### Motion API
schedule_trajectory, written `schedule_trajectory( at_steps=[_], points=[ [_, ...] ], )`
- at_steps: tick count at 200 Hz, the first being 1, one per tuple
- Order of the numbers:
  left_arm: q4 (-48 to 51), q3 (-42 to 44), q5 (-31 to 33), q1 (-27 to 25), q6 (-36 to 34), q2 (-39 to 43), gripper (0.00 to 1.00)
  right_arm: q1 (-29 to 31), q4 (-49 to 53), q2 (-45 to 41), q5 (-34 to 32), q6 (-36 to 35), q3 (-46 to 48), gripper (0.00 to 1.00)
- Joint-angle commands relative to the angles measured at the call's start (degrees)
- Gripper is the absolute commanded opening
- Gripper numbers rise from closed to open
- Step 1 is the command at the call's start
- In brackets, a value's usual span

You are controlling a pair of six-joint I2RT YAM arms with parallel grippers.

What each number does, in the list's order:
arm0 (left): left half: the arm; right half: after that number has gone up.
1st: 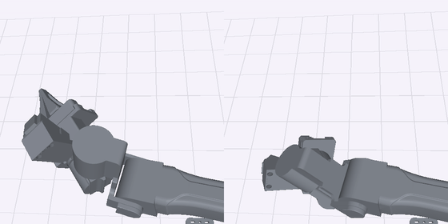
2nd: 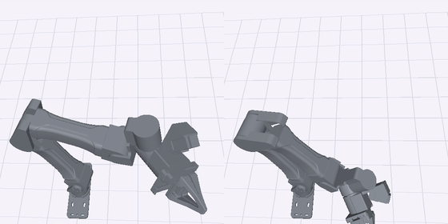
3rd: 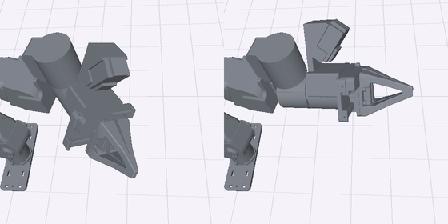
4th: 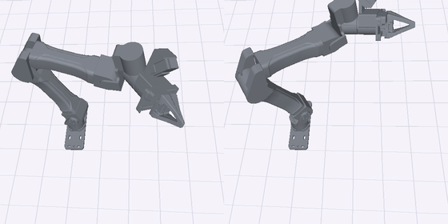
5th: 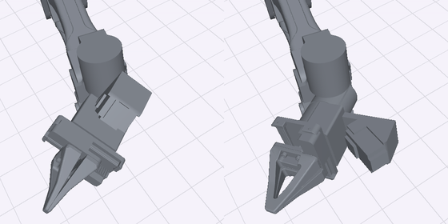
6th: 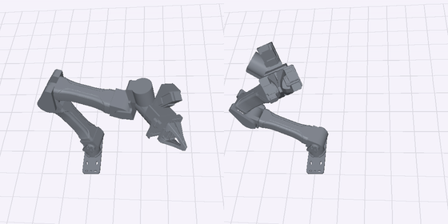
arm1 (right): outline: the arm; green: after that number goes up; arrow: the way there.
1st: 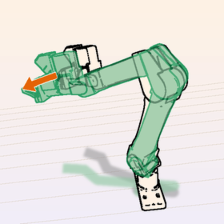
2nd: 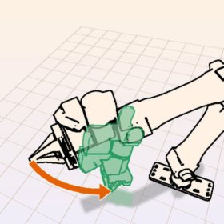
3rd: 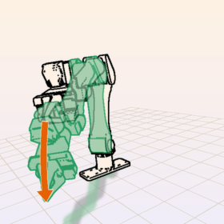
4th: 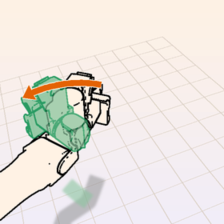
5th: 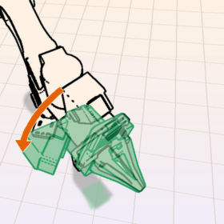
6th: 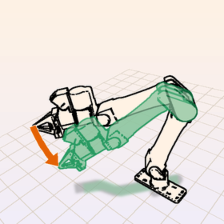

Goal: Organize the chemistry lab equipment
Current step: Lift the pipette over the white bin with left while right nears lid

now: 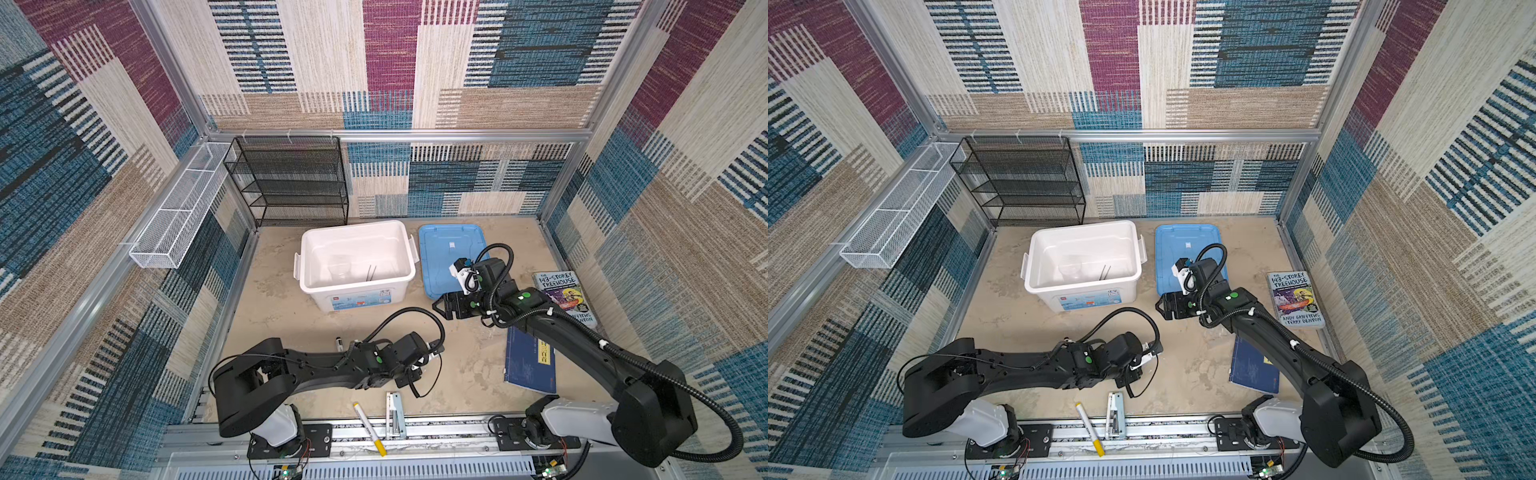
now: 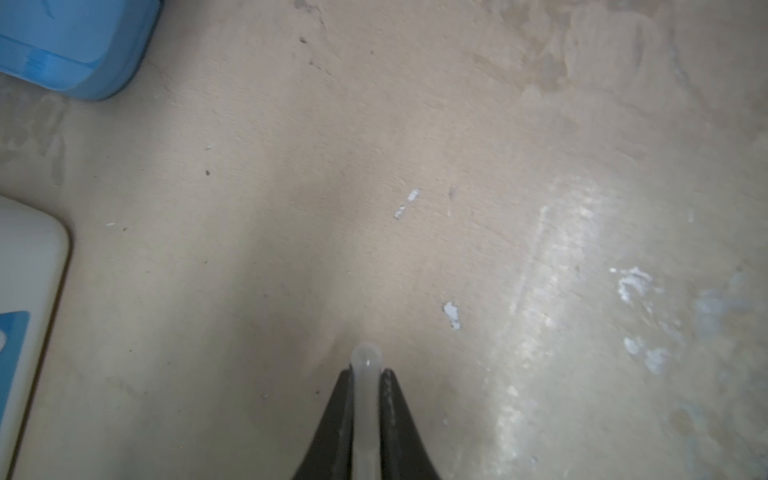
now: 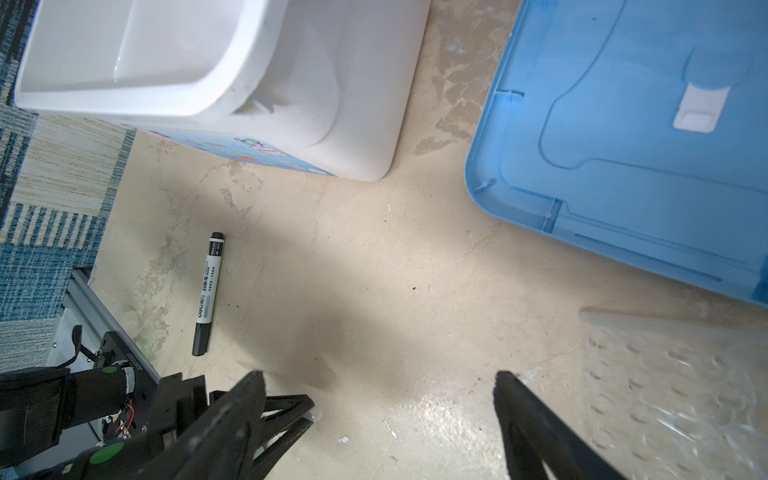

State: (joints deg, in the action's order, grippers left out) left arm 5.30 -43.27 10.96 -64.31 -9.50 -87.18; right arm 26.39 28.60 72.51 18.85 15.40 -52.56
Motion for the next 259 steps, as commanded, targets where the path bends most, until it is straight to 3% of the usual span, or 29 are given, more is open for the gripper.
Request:
schedule_trajectory(
  at_steps=[1, 45, 83, 114, 149, 187, 220, 259],
  points=[
    [-2.6, 0.0, 2.1, 1.8, 3.0, 3.2, 0.13, 0.1, -4.0, -1.5, -1.4, 0.9, -0.4, 0.88],
    [-2.2, -0.9, -3.8, 7.5, 7.8, 12.8, 0.13, 0.1, -7.4, -4.5, -1.6, 0.5, -1.4, 0.88],
    [2.3, -7.1, -10.8, 12.8, 14.8, 17.8, 0.10, 0.1, -16.6, -9.5, 8.0, -1.4, -0.8, 0.90],
    [4.8, -13.8, -13.1, 15.7, 17.9, 18.5, 0.09, 0.1, -21.0, -11.0, 10.2, -2.0, -2.0, 0.92],
    [5.7, -21.6, -13.0, 19.1, 22.3, 16.7, 0.09, 0.1, -24.2, -8.2, 11.3, -1.6, -5.0, 0.92],
    [6.9, -29.9, -13.2, 25.4, 31.1, 11.9, 0.15, 0.1, -21.6, -2.6, 4.6, -0.4, -12.3, 0.91],
    [0.8, -32.7, -21.3, 31.8, 39.7, 5.3, 0.10, 0.1, -23.8, 0.4, 4.4, 0.9, -14.4, 0.91],
    [-4.8, -35.1, -19.3, 35.6, 43.9, -2.0, 0.10, 0.1, -23.7, 5.0, 4.8, 0.6, -17.9, 0.91]
  ],
)
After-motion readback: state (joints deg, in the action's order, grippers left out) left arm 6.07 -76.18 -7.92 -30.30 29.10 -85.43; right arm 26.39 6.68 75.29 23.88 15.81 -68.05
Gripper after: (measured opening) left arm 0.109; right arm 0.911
